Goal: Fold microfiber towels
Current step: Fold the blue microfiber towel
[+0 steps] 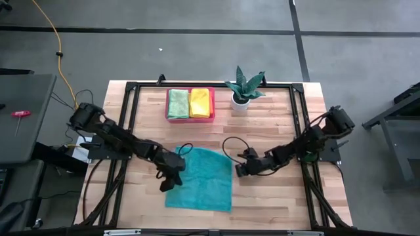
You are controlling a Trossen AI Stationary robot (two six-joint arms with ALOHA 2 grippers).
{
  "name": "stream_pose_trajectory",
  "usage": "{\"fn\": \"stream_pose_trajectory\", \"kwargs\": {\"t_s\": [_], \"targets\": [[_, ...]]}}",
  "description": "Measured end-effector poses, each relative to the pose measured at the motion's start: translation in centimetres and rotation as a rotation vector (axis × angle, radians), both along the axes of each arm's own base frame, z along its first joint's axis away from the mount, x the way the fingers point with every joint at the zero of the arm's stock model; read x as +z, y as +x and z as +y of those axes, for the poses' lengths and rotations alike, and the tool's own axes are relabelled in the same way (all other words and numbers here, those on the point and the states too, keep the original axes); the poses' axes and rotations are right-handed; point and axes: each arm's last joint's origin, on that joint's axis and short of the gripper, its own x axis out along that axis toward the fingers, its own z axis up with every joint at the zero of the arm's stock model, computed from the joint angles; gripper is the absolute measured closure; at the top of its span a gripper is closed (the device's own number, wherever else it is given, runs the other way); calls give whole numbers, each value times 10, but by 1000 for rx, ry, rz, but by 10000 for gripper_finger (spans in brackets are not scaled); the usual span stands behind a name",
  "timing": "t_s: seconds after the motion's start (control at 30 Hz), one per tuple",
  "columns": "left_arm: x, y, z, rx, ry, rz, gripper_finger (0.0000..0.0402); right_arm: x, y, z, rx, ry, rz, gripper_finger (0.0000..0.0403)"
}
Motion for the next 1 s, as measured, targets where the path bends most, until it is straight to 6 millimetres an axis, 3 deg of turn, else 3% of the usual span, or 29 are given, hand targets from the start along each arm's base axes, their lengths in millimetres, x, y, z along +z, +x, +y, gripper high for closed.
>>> {"fn": "stream_pose_trajectory", "kwargs": {"t_s": [0.1, 0.3, 0.7, 1.0], "targets": [[25, 9, 5, 27, -16, -119, 401, 0, 3, -10, -39, -37, -1, 403], [38, 30, 14, 177, 106, -244, 401, -1, 8, -27, -60, -98, 3, 403], [-4, 103, 12, 151, 93, -176, 401, -8, 12, -33, -37, -71, 2, 403], [-15, 118, 8, 148, 105, -169, 401, -8, 19, -35, -40, -40, -44, 403]]}}
